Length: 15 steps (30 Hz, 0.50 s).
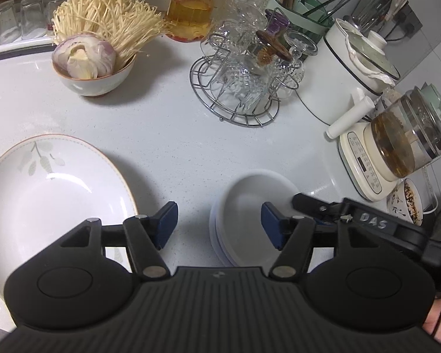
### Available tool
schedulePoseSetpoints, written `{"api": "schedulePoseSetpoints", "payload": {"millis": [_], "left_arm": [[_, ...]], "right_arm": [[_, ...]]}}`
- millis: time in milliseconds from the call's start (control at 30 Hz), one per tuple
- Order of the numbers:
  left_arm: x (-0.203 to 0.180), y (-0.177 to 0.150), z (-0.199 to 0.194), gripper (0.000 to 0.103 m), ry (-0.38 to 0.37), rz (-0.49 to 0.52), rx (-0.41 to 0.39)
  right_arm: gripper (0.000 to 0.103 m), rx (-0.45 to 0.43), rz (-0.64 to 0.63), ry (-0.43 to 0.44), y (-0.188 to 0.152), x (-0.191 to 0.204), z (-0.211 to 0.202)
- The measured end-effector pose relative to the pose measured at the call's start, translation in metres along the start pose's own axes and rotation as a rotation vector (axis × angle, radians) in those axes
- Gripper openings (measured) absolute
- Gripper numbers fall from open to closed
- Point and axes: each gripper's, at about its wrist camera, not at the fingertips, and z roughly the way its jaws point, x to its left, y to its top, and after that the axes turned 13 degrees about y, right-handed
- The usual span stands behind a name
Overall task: Organize plates and bowls
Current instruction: 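Lower the white bowl into the light blue bowl and open both grippers, then close both grippers on the rims of the nested bowls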
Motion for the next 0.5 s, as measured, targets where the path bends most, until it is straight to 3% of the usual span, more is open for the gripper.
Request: {"api": "schedulePoseSetpoints", "payload": {"millis": [200, 333, 500], "left_arm": [[0.002, -0.006, 0.003, 0.068, -0.010, -0.006, 0.008], [0.003, -0.010, 0.005, 0.068, -0.017, -0.001, 0.010], [0.004, -0.011, 0.007, 0.068, -0.033, -0.009, 0.012]], "right_arm": [[0.059, 0.072, 0.038, 0.019, -0.012, -0.009, 0.018], [0.052, 0.077, 0.060, 0.041, -0.016, -0.011, 0.024], [0.034, 0.069, 0.081, 0.036, -0.016, -0.013, 0.025]]}}
